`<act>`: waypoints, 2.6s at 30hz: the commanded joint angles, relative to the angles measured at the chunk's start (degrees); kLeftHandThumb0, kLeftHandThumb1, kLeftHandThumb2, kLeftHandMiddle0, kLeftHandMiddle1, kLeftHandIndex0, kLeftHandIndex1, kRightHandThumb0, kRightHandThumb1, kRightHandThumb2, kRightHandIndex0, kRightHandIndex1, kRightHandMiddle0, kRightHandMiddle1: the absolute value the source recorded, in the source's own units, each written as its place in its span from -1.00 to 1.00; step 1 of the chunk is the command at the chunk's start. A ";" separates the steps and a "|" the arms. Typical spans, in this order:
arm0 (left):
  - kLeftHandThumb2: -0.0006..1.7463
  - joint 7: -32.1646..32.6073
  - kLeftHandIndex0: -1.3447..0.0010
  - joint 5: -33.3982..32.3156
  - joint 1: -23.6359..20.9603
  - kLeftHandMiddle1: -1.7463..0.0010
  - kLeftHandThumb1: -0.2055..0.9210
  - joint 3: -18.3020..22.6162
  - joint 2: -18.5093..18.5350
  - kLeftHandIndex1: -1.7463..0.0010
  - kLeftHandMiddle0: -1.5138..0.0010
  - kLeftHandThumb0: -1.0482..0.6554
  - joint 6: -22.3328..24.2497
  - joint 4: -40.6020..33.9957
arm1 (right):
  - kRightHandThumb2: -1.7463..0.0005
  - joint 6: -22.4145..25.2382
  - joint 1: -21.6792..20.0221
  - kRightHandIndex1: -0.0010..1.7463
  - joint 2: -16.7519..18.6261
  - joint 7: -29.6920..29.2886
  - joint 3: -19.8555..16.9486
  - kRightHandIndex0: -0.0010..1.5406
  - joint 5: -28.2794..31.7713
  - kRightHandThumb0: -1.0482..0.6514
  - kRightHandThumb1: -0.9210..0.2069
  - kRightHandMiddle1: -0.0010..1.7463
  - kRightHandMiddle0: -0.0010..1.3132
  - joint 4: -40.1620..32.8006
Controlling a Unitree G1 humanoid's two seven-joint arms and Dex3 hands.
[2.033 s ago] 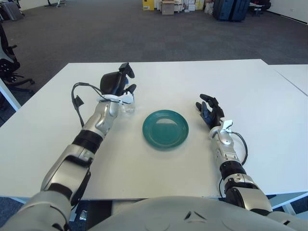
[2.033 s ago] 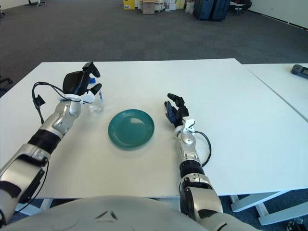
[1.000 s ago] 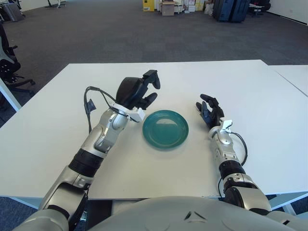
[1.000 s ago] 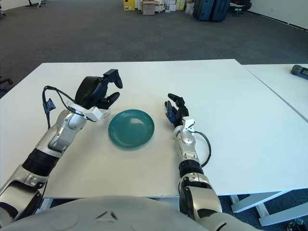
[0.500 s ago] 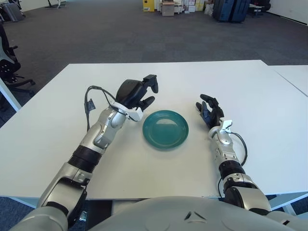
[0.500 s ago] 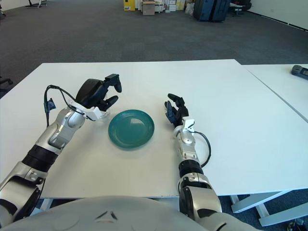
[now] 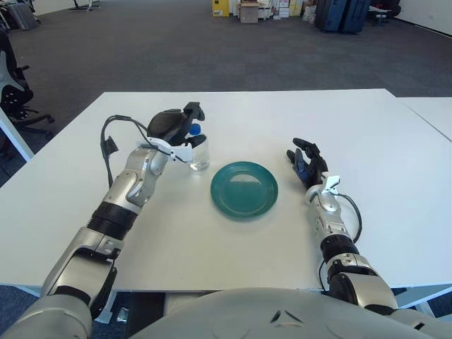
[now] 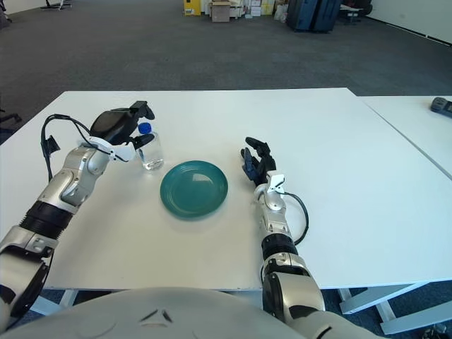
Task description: Put the bottle into the plate.
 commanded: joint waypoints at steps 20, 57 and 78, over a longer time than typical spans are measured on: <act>-0.54 3.28 1.00 4.70 -16.57 1.00 1.00 -6.86 12.60 0.81 1.00 -1.00 -23.91 25.33 | 0.30 0.75 0.88 -0.98 -0.47 1.14 0.21 -0.22 0.55 -0.47 -1.00 -0.01 -0.81 1.76; -0.48 3.81 0.99 -1.58 -17.90 1.00 1.00 -8.42 8.03 0.98 1.00 -1.00 -27.37 35.65 | 0.33 0.16 0.83 -0.99 -0.64 1.55 0.26 -0.23 0.25 -0.45 -1.00 0.00 -0.82 2.00; -0.91 -16.87 0.99 -37.80 -7.91 0.98 0.95 9.17 -2.54 0.65 0.86 -0.93 -25.01 34.47 | 0.34 -0.31 0.97 -0.97 -1.10 1.50 0.86 -0.18 0.02 -0.43 -1.00 0.01 -0.82 1.97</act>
